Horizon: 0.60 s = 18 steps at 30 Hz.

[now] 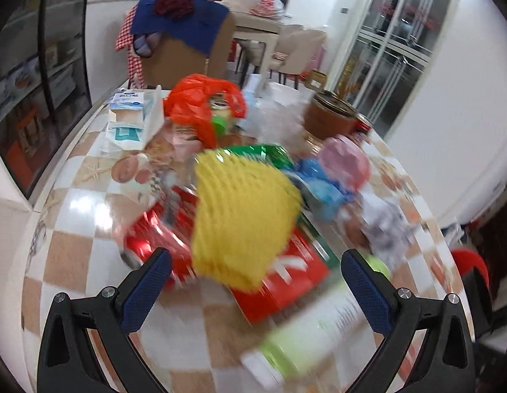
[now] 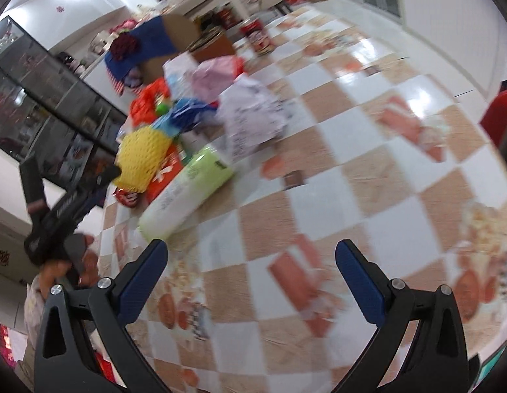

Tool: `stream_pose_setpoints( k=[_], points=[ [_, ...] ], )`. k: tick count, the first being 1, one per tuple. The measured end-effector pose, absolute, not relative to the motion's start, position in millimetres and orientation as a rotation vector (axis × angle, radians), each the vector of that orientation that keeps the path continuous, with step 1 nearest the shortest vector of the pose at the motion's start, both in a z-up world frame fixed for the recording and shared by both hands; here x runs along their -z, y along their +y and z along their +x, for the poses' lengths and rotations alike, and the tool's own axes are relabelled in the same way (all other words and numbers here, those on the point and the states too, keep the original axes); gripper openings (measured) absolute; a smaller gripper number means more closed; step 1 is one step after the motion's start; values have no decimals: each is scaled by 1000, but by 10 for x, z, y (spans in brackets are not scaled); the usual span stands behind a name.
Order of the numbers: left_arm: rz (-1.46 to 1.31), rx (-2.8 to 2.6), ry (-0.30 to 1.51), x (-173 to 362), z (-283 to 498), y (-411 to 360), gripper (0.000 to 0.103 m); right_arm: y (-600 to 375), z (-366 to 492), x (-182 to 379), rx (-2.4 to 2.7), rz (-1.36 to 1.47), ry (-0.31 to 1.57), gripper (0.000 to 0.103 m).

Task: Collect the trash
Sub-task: 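Move both grippers back over the cluttered table, then grasp the yellow foam fruit net with the left gripper while the right grasps the green bottle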

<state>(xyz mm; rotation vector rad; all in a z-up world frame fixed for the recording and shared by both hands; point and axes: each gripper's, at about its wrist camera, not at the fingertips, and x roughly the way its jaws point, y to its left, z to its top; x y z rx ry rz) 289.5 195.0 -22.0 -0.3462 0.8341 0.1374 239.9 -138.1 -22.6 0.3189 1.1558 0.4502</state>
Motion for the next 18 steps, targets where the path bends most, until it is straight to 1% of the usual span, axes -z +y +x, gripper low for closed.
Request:
stream_pose_setpoints(
  k=[7,11,14,18],
  points=[
    [-374,-155,880,428,3238,2109,103,-1028,2569,395,-491,401,1203,101],
    [-368,-147,911,547,3356,2094,103,-911,2669,488,-504,454,1231,98],
    [-393,-116,910,593,3342,2094,103,-793,2755,577,-507,481,1243,97],
    [-395,-110,861,515,3156,2089,103,-591,2839,694,-522,490,1271,93]
  ],
)
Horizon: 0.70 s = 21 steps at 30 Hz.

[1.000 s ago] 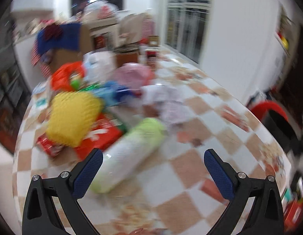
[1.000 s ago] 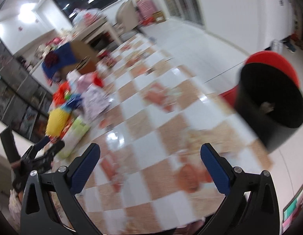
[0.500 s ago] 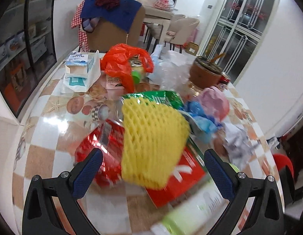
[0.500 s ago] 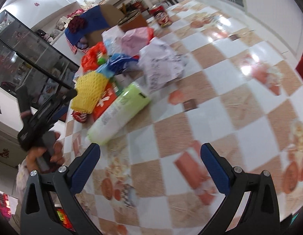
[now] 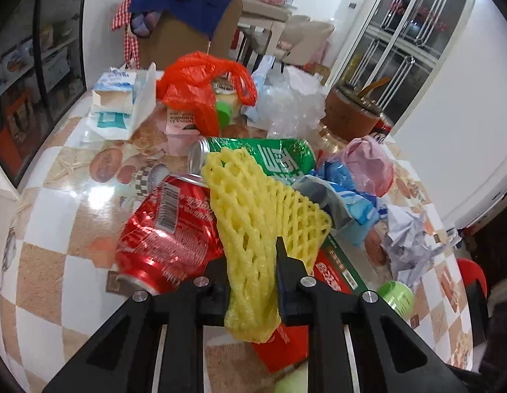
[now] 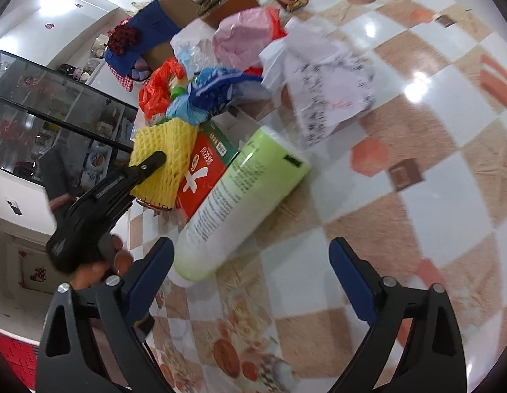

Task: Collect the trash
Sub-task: 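Grasp the yellow foam fruit net with the left gripper while the right grasps the green bottle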

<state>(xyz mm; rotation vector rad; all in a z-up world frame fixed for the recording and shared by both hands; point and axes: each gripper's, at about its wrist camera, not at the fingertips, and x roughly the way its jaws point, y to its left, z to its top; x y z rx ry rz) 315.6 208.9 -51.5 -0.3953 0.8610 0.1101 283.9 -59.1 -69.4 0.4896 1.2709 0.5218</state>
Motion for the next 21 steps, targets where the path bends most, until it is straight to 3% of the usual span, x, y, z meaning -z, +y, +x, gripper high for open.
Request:
stream_pose_setpoints(
  k=[9,16,17,18,21],
  points=[
    [-412,-101,740,296,2404,2060,103,-374,3018,886,-539,576,1296,87],
    [-433,-126,768,441,1951,1957,103,-300,3102,926,-530,626,1287,87],
    [-430,-129,770,449,1919,1948,103,-288,3113,928,-524,626,1291,82],
    [-425,-132,772,453,1867,1926,103,-289,3111,935,-514,619,1300,64],
    [-408,-131,777,445,1748,1883,103,-329,3087,972,-513,638,1321,57]
  ],
)
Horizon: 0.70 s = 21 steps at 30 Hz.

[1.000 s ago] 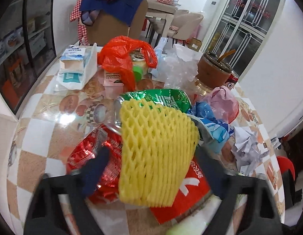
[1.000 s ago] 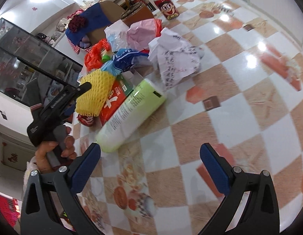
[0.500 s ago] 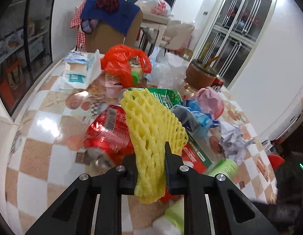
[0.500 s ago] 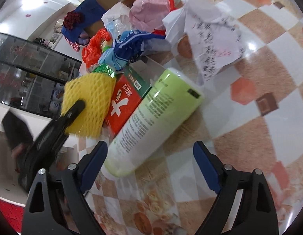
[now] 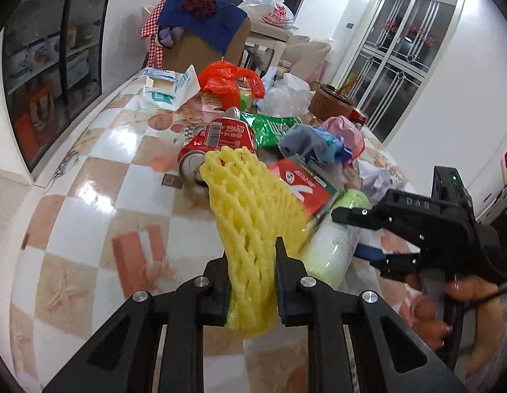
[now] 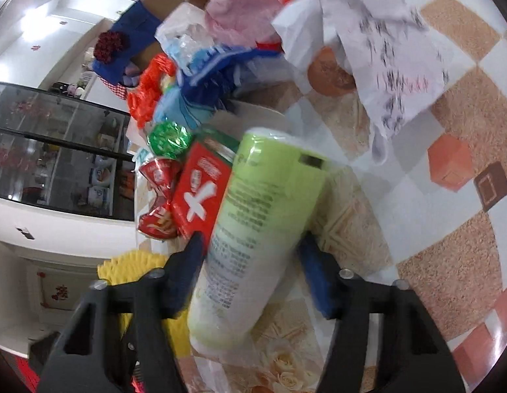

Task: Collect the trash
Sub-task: 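Grasp the yellow foam fruit net with the left gripper while the right grasps the green bottle, then carry the foam net and green bottle over the trash bin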

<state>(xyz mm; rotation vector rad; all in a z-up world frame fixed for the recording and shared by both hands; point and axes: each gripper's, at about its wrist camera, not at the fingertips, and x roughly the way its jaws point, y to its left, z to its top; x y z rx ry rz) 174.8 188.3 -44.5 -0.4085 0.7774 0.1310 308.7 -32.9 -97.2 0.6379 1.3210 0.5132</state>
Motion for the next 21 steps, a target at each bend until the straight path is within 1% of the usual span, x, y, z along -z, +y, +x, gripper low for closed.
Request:
stream_pose_setpoints(
  k=[5,9,17,21],
  points=[
    [-383,-126,786,433,1635,1821,103,-482,2999,895,-563,652,1300,56],
    [-369,-105,776,374,1618,1728,103,-672,2886,706,-608,612,1242,56],
    [-320,-45,744,156,1627,1436,103,-1145,2550,72,-613,412,997,54],
    [-291,-5,733,46,1662,1247,103,-1411,2448,-123,-591,398,921,54]
  ],
)
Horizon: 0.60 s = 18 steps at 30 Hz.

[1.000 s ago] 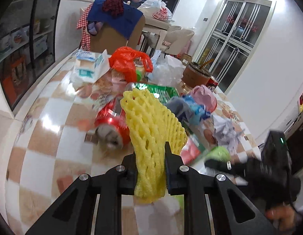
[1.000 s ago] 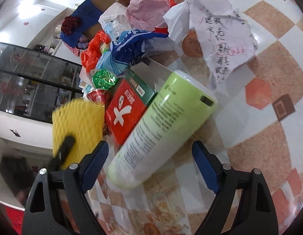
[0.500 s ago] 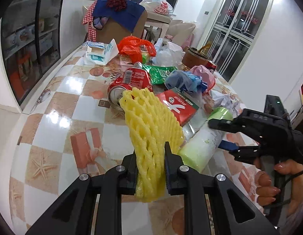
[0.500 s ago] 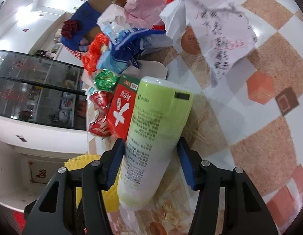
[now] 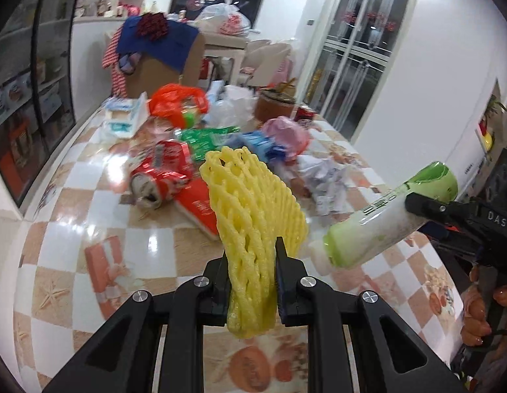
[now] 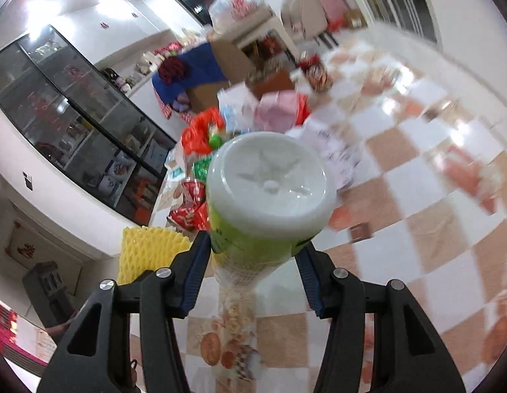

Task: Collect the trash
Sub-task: 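Carry the foam net and green bottle over the trash bin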

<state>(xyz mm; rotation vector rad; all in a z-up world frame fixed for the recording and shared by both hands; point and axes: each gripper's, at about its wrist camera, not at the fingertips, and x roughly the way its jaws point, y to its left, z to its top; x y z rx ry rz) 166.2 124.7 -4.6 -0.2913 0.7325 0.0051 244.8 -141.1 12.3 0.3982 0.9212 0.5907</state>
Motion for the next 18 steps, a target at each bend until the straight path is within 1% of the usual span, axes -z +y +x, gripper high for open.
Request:
stream_pose_setpoints(
  k=[9,18],
  points=[
    [-212,139,718,-216,1800,510,103,-2298,2214,-383,-489,439,795,54],
    [-100,354,705,-448,2094,-659,103,-3374,1925,-573,-309,490,688,54]
  ],
)
